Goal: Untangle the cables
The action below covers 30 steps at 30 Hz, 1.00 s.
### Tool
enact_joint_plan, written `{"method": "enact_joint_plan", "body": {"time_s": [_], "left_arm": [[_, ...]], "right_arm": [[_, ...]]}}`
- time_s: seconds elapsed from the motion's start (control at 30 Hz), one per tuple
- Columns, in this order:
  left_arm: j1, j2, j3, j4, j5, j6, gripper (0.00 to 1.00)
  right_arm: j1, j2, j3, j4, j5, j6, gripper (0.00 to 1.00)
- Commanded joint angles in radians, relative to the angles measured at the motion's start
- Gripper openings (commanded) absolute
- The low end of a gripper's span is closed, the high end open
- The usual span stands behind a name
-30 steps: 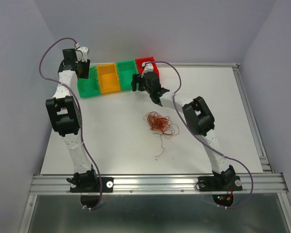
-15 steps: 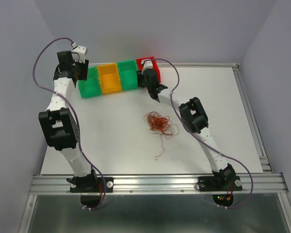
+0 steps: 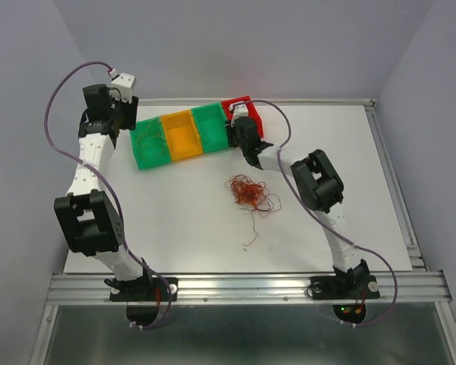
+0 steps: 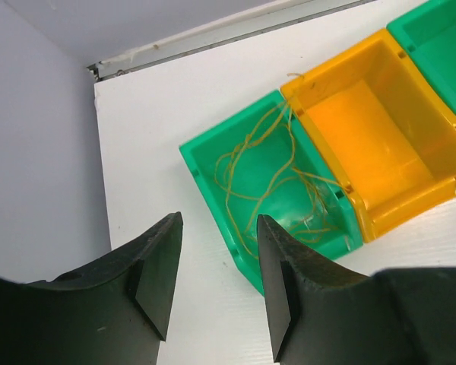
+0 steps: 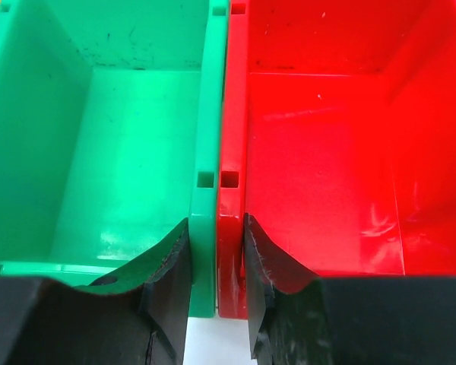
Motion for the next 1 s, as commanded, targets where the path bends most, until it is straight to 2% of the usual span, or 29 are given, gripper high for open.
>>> {"method": "enact_joint_plan", "body": {"time_s": [0.0,0.13,0.4,0.43,0.47,0.67,0.7,0.73,0.83,0.97], "left_arm": [[-0.018,-0.091,-0.044,0.036,0.038,0.018,0.55],[-0.044,-0.136,-0.102,0.042,0.051,0.018,0.55],[-0.116,-0.269,-0.2,0.062,0.05,0.01,0.56],[-0.124,-0.28,-0.214,0.064,0.05,0.009,0.56],[-0.14,-0.291,-0.238,0.067,0.048,0.006,0.56],[-0.147,-0.37,-0.306,0.108,0.068,-0.013,0.56],[-0.148,-0.38,-0.323,0.111,0.09,-0.014,0.56],[-0.147,-0.396,-0.334,0.119,0.105,-0.017,0.56],[-0.202,-0.43,-0.395,0.151,0.163,-0.022,0.59],[-0.259,-0.447,-0.458,0.174,0.174,-0.011,0.61]], "right_arm": [[-0.001,-0.143,-0.16,0.151,-0.082,-0.023,0.07],[0.002,-0.231,-0.324,0.209,-0.171,-0.04,0.07],[0.03,-0.297,-0.432,0.251,-0.263,-0.07,0.09],[0.031,-0.3,-0.435,0.251,-0.251,-0.07,0.11],[0.031,-0.308,-0.437,0.251,-0.231,-0.06,0.25],[0.033,-0.352,-0.447,0.248,-0.108,-0.027,0.31],[0.033,-0.372,-0.45,0.239,-0.103,-0.024,0.37],[0.033,-0.389,-0.457,0.237,-0.1,-0.012,0.54],[0.031,-0.467,-0.51,0.238,-0.087,0.009,0.81],[0.031,-0.582,-0.579,0.208,-0.099,0.034,0.85]]}}
